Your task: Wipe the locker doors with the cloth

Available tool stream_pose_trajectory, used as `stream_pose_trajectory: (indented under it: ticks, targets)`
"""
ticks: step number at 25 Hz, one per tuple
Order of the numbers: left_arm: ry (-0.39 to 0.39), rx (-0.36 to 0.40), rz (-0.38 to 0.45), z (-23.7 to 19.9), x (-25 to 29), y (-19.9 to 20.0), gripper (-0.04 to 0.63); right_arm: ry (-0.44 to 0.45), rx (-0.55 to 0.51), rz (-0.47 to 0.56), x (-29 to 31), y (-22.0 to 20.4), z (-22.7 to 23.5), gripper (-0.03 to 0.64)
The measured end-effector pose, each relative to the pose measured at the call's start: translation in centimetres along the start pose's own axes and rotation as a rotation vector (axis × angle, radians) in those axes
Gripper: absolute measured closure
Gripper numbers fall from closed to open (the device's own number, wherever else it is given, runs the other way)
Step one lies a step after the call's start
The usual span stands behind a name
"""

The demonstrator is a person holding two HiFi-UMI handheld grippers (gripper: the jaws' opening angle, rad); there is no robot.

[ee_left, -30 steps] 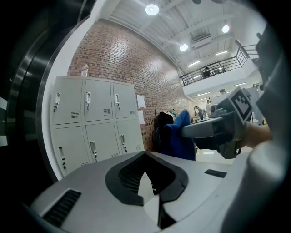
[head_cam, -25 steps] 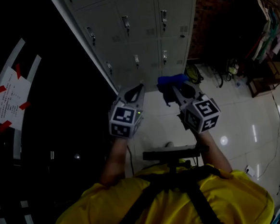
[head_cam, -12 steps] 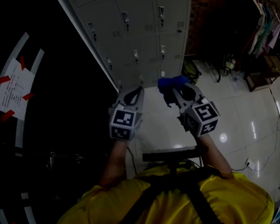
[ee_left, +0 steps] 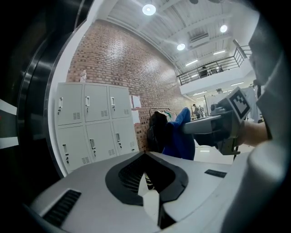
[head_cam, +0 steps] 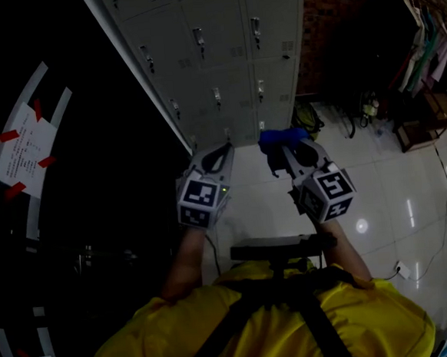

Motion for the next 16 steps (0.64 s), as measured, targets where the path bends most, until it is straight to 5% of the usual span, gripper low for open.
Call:
stream_pose_trajectory:
  ticks: [10,16]
  targets:
    - [0.005,0.035,0.028,0.5,2.2,1.0,0.592,-0.021,-0.021,0.018,-0.4,0.8,2.4,0.552]
    - [0.029,-0.016,-0.006,0.6,1.7,0.1,0.592,-0.028,-0.011,-0.004,-0.7,0.1,2.8,0.552]
Point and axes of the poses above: the fingertips, and each gripper's own axes: x forward along the fingers, z to its right, y out of its top, the point moved 9 cm from there along -x, backward along the fingers, and after that the axes turned 3 degrees about -y, right-handed, at the moved point
